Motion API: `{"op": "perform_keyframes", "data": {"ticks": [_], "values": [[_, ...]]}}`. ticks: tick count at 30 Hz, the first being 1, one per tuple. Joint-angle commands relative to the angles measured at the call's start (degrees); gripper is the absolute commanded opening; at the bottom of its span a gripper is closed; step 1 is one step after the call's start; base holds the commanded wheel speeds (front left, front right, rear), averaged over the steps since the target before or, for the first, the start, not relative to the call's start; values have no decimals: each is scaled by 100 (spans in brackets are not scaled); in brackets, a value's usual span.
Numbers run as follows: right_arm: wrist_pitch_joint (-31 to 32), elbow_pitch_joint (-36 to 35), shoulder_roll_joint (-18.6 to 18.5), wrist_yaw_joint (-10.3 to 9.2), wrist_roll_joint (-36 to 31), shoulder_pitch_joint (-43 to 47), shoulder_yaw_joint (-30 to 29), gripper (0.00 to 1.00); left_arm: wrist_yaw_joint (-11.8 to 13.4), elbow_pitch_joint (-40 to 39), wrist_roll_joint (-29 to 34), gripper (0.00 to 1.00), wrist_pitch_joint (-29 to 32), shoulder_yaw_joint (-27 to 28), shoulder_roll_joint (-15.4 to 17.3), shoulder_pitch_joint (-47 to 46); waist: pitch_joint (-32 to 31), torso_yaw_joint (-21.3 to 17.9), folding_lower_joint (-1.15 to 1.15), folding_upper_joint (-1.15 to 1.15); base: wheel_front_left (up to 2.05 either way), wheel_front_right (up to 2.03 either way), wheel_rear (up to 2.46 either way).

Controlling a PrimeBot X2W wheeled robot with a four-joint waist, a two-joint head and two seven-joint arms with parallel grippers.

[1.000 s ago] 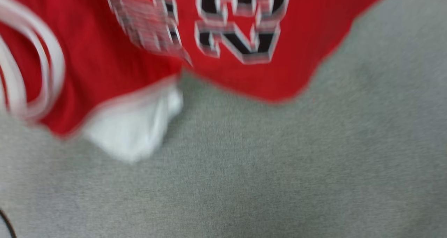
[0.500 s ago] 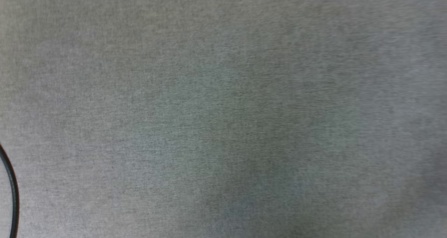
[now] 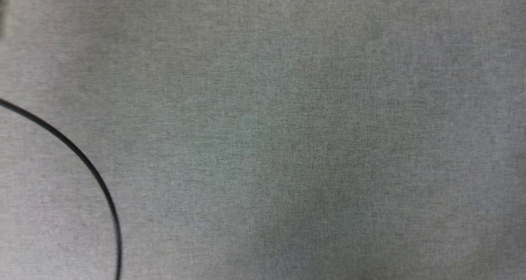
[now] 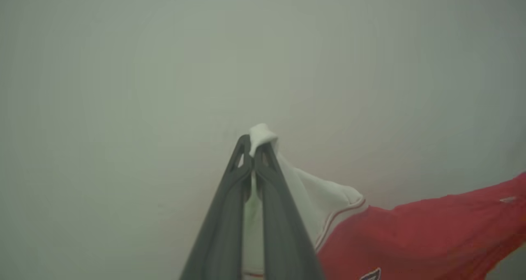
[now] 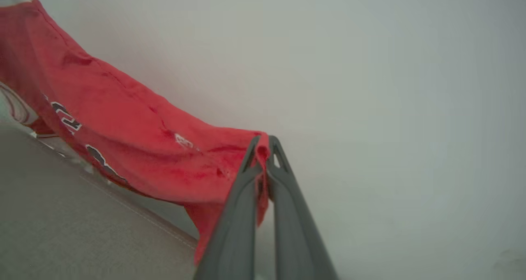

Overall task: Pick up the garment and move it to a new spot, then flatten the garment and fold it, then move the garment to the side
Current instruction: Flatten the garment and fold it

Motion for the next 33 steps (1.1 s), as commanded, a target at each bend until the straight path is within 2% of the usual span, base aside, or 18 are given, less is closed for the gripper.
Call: {"op": "perform_keyframes", "data": {"ticks": [1, 7, 11, 12, 14, 19, 22, 29, 33], "values": [[-104, 78, 4, -4, 67, 265, 27, 0, -30, -91, -7, 0, -33, -26, -55, 422, -135, 48, -1, 0, 0, 0, 0], [-436, 333, -33, -4, 336, 1435, 318, 0, 23, -749, 87, 0, -48, 76, -156, 2379, -672, 61, -1, 0, 0, 0, 0], [-566, 337, -149, -4, 709, 2259, 605, 0, 33, -1189, 154, 0, -50, 163, -59, 3760, -1175, 65, -1, 0, 0, 0, 0], [-566, 337, -149, -4, 709, 2259, 605, 0, 33, -1189, 154, 0, -50, 163, -59, 3760, -1175, 65, -1, 0, 0, 0, 0], [-578, 289, -221, -4, 937, 2674, 748, 0, 57, -1376, 81, 0, -50, 196, -15, 4434, -1437, 79, -1, 0, 0, 0, 0], [-402, 70, -548, -4, 1403, 3634, 1115, 0, 107, -1825, -10, 0, 149, -9, 287, 5862, -2054, 97, -1, 0, 0, 0, 0], [-312, -104, -721, -4, 1676, 4104, 1188, 0, 219, -2152, -76, 0, 317, -86, 472, 6607, -2333, 115, -1, 0, 0, 0, 0], [-56, -555, -1065, -4, 2197, 5022, 1177, 0, 513, -2941, -182, 0, 766, -231, 959, 8041, -2832, 93, -1, 0, 0, 0, 0], [93, -779, -1176, -4, 2466, 5582, 1112, 0, 686, -3324, -320, 0, 899, -230, 1112, 8674, -3078, 88, -1, 0, 0, 0, 0]]}}
